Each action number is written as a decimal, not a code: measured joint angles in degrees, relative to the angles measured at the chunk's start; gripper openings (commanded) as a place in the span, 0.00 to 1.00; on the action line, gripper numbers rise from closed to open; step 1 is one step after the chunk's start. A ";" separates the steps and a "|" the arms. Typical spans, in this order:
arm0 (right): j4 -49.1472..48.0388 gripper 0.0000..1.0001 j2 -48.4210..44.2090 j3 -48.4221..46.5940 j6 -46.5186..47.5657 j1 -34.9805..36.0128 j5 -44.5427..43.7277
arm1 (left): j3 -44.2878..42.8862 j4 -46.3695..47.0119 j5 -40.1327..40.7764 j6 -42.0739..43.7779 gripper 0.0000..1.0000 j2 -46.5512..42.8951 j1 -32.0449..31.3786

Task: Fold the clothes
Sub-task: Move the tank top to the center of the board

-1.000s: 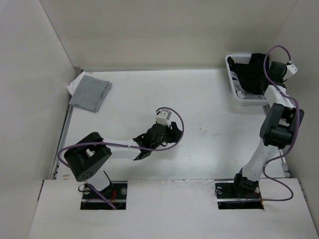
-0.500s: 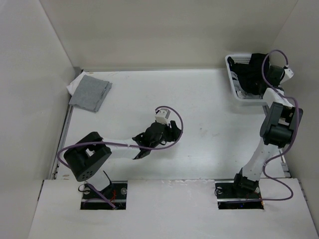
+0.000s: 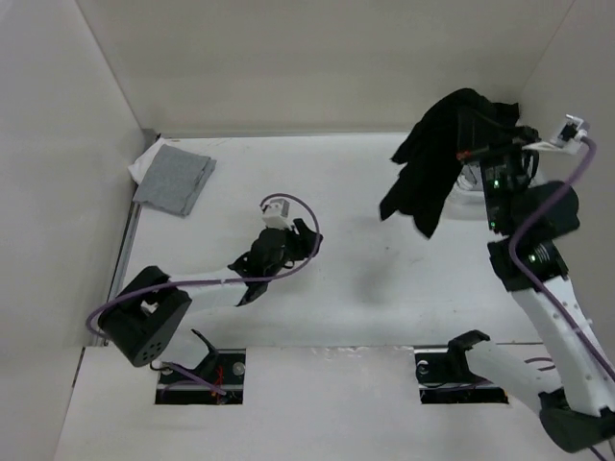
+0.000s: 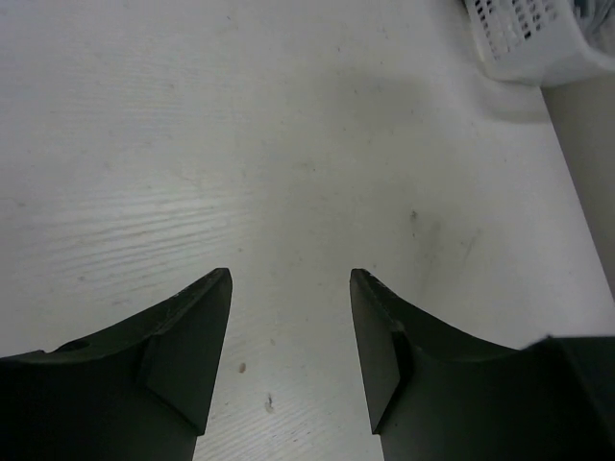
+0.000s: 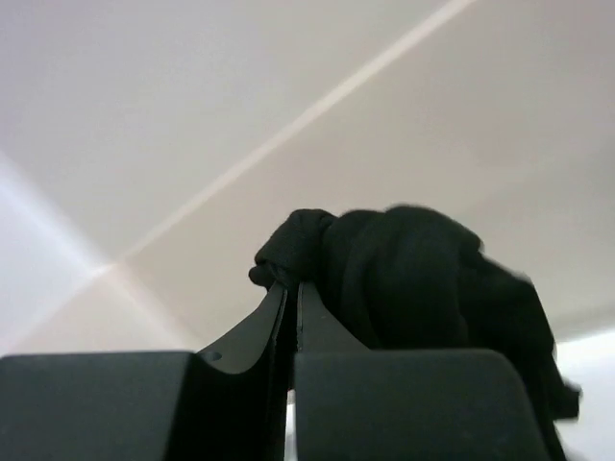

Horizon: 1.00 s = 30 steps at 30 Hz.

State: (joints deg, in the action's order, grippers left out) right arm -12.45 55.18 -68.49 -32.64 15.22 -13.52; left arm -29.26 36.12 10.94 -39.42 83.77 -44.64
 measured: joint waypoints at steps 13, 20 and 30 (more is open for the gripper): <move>-9.57 0.24 1.05 25.03 -5.25 17.16 1.42 | 10.91 -7.15 1.11 -9.66 0.50 -22.51 22.40; -5.33 0.32 29.35 29.11 -13.68 1.90 7.91 | 11.61 -15.45 1.49 -7.21 0.47 -22.10 18.56; 5.11 0.24 10.78 37.03 -11.06 22.27 2.73 | 5.27 -19.50 0.55 -2.45 0.37 -8.72 -1.38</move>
State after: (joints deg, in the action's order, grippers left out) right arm -7.33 65.95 -31.46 -43.70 37.50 -10.79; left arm -23.99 16.62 11.49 -41.87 75.05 -46.02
